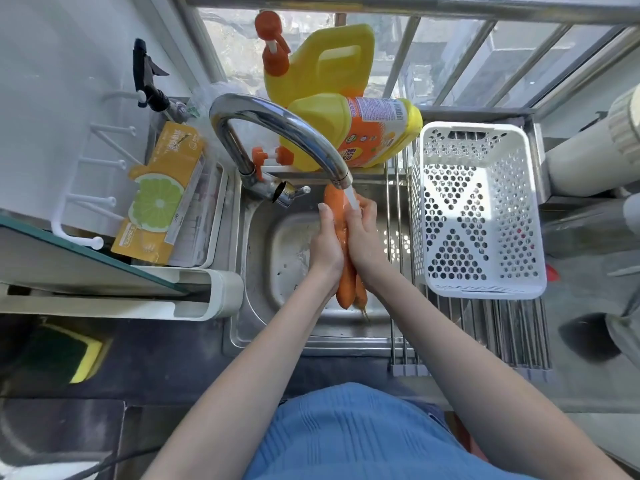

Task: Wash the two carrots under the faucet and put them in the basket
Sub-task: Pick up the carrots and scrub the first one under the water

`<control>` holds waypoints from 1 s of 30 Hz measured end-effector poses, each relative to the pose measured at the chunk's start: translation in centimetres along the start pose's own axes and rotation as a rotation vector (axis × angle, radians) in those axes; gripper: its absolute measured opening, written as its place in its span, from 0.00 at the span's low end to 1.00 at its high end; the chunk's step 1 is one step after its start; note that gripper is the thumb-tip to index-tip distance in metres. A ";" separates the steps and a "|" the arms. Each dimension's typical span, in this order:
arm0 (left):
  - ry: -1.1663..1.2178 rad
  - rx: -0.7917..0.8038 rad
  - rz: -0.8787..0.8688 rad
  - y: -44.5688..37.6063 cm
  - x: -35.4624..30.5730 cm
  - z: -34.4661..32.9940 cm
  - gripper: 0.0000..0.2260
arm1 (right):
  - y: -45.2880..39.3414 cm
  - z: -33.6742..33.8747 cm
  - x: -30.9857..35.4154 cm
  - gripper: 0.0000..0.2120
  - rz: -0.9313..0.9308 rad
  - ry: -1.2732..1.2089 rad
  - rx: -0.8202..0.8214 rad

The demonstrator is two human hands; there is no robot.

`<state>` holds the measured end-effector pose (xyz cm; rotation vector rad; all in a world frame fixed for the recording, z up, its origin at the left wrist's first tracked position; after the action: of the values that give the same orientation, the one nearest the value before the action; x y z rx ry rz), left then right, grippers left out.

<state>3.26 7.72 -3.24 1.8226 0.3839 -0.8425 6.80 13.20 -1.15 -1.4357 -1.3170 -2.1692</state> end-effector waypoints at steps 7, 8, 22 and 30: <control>0.095 0.090 0.092 1.0 1.0 -0.2 0.33 | 0.5 3.2 -0.5 0.21 -0.218 -0.046 0.209; 0.133 0.104 0.095 1.0 1.1 0.0 0.33 | 1.0 3.4 -0.7 0.20 -0.205 0.035 0.235; 0.496 0.096 0.171 -1.2 -3.5 3.6 0.18 | -0.1 5.4 -0.6 0.29 0.473 1.082 0.014; 0.477 -0.083 0.163 -1.7 -4.0 2.0 0.03 | -0.3 4.5 -0.1 0.18 0.208 0.914 0.163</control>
<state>-1.34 7.12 -2.04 1.9381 0.5523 -0.2679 9.45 16.80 -0.89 -0.3674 -0.9030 -2.0795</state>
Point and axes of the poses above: each hand's wrist, its own y-axis away from the middle knuckle, its own z-axis out of the back of the hand, x = y × z, the point moved 1 cm from there along -y, towards the middle knuckle, and after that the axes turned 2 degrees about -z, right-handed, at the moved point
